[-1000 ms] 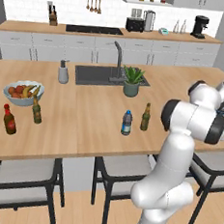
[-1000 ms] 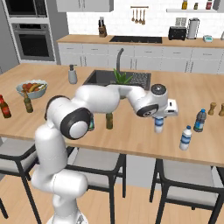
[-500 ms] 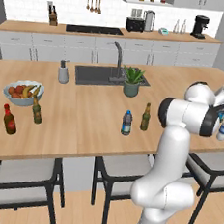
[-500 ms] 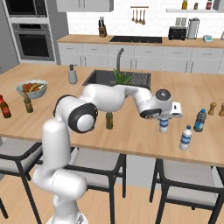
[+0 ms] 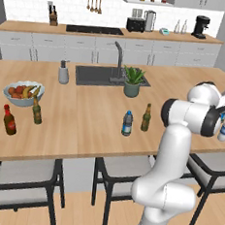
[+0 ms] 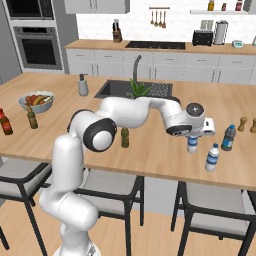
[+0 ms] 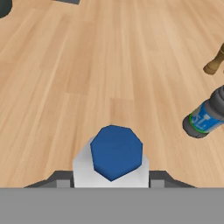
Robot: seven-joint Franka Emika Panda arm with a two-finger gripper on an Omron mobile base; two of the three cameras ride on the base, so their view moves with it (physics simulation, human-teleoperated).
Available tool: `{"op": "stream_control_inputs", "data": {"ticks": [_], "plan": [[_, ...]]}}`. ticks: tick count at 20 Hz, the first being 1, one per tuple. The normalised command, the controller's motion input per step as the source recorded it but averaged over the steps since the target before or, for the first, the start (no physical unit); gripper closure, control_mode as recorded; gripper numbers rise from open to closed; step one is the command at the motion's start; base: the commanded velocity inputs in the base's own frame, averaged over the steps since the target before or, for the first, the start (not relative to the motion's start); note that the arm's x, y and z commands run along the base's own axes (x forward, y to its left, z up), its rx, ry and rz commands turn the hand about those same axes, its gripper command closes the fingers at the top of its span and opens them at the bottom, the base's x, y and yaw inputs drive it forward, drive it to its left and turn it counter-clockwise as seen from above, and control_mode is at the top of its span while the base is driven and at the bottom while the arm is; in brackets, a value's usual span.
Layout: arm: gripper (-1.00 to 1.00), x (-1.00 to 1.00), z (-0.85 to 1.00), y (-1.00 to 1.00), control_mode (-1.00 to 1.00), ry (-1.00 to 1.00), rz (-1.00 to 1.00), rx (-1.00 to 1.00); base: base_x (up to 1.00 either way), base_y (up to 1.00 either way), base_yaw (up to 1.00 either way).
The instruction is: Move the plastic bottles in the middle to the plastics group, and the glass bottles in the middle to the glass group.
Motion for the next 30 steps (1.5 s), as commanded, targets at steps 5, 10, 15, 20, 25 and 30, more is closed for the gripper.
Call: {"op": "stream_control_inputs", "data": {"ticks": [5, 10, 15, 20, 25, 30], "plan": [[1.00, 0.00, 0.00, 0.00, -1.00, 0.00, 0.00, 0.00, 0.00, 0.00, 0.00], [1.00, 0.04, 0.00, -0.11, -1.00, 0.00, -0.04, 0.00, 0.00, 0.00, 0.00], [1.00, 0.11, 0.00, -0.11, -1.00, 0.00, -0.07, 0.00, 0.00, 0.00, 0.00], [1.00, 0.04, -0.04, -0.06, -1.00, 0.00, -0.06, 0.00, 0.00, 0.00, 0.00], [1.00, 0.00, -0.58, 0.00, -1.00, 0.00, -0.04, 0.00, 0.00, 0.00, 0.00], [1.00, 0.00, -0.28, -0.02, -1.00, 0.00, -0.02, 0.00, 0.00, 0.00, 0.00]]}}
